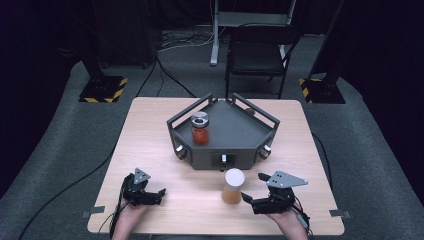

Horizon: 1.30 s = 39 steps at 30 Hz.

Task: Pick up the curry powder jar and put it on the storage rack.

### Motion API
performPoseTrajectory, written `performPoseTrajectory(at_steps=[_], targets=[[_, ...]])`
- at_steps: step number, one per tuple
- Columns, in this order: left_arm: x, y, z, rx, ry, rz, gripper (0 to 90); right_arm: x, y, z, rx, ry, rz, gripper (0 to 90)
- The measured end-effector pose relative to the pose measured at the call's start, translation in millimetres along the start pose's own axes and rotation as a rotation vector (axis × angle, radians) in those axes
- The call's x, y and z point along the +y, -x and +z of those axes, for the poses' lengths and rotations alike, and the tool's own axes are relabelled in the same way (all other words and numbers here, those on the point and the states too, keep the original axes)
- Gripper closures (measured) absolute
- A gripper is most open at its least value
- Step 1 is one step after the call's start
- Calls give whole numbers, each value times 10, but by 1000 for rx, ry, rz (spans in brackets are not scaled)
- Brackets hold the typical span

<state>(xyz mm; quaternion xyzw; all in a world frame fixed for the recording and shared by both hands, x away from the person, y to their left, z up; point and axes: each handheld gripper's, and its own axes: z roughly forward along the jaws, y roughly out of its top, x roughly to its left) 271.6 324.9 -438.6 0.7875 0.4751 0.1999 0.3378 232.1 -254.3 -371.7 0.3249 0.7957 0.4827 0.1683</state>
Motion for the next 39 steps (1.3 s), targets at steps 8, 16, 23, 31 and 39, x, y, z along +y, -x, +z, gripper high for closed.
performPoseTrajectory(at_steps=[8, 16, 23, 31, 39], targets=[[0, 1, 0, 0, 0, 0, 5, 63, -20, 139, 13, -15, -15, 114], [-1, 1, 0, 0, 0, 0, 5, 116, -23, 228, 20, -13, -26, 134], [-1, 2, 0, 1, 1, 0, 5, 147, -25, 317, 23, -18, -26, 145], [-1, 1, 0, 1, 0, 0, 5, 173, -49, 408, 25, -31, -40, 206], [0, 1, 0, 0, 0, 0, 4, 220, -127, 509, 7, -51, -66, 276]])
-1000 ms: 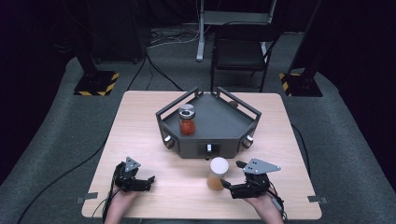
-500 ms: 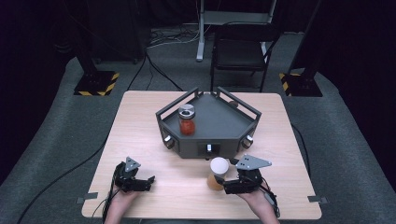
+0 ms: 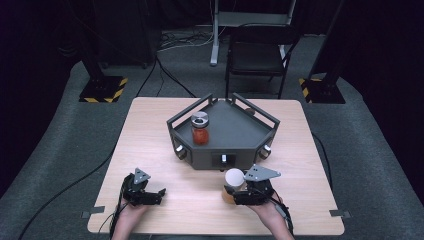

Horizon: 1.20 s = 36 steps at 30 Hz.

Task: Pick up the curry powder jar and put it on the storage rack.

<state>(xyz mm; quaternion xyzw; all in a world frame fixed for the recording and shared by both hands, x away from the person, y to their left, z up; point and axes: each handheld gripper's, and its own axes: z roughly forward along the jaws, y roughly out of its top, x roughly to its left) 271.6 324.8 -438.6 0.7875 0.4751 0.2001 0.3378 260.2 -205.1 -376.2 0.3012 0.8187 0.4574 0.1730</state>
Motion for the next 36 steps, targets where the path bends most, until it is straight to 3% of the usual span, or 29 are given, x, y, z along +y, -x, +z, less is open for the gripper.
performPoseTrajectory(at_steps=[3, 21, 36], targets=[[0, 0, 0, 0, 0, 0, 4, 2, -11, 12, -4, -1, -1, 321], [0, 0, 0, 0, 0, 0, 4, 81, -31, -29, -20, -34, -15, 327], [1, 1, 0, 0, 0, 0, 4, 116, 31, -302, -62, 13, -15, 327]])
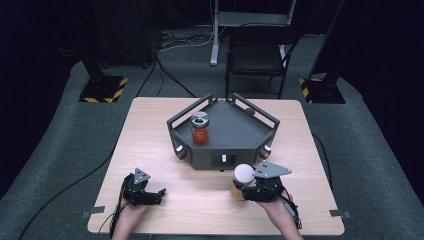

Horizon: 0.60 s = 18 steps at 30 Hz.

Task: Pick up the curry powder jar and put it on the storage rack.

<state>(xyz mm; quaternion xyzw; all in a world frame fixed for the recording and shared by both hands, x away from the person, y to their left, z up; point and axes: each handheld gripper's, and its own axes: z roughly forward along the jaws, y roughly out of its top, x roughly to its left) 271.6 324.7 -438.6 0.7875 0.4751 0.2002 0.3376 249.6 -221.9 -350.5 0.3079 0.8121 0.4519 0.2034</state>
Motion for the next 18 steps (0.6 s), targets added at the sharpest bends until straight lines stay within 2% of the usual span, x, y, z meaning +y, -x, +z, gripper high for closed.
performPoseTrajectory(at_steps=[18], targets=[[6, 1, 5, -1, -1, 3, 3, 238, 51, -250, -53, 62, -27, 328]])
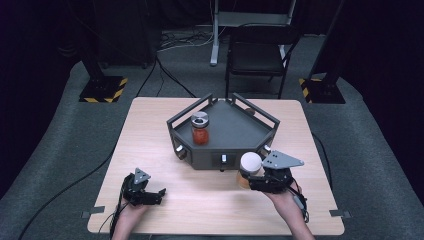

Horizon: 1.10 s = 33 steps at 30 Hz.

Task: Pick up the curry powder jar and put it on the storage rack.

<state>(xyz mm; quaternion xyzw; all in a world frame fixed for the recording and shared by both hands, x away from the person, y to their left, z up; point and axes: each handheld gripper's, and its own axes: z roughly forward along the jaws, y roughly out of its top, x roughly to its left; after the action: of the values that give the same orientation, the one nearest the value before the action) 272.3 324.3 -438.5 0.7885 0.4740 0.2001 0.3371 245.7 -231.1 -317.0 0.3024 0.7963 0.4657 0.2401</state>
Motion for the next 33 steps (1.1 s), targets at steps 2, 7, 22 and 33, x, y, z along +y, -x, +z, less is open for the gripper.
performPoseTrajectory(at_steps=[2, 7, 22, 33], targets=[[0, 0, 0, 0, 0, 0, 3, 35, 3, -23, -6, 6, -6, 328], [0, -1, 0, 0, 0, 0, 3, 142, 17, -81, -18, 19, -24, 328], [0, -1, 0, 0, 0, 0, 3, 475, 189, -210, -48, 63, -11, 328], [0, -1, 0, -1, 0, 0, 3, 646, 382, -158, -50, 99, 39, 328]])
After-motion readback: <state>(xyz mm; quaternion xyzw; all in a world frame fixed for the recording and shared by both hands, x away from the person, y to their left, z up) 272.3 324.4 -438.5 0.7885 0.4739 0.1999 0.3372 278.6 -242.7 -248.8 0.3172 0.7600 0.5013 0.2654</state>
